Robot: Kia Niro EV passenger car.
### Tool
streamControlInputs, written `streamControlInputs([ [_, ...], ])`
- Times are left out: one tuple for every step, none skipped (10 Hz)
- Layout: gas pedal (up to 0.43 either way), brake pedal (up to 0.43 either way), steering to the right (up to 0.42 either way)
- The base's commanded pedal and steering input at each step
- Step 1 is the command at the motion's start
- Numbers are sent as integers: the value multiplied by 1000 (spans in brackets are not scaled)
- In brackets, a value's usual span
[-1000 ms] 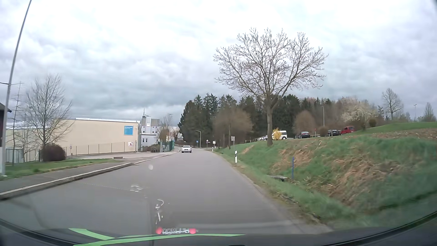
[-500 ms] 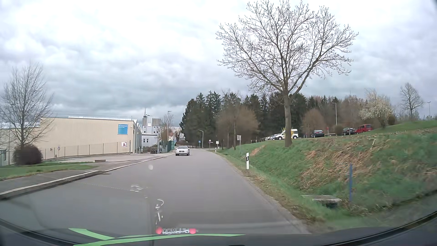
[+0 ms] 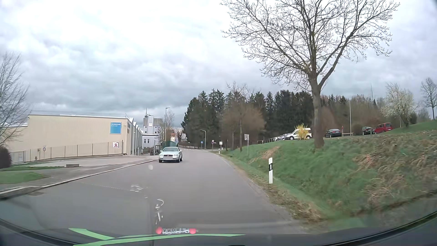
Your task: Follow the waypoints while adhering to traffic rules and regulations
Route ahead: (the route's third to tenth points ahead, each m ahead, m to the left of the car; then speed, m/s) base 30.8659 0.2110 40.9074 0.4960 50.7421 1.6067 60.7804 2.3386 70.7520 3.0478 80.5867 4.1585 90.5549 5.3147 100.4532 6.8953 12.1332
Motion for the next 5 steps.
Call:
streamControlInputs([
  [67,0,-8],
  [67,0,-8],
  [67,0,-8],
  [67,0,-8],
  [67,0,-8],
])
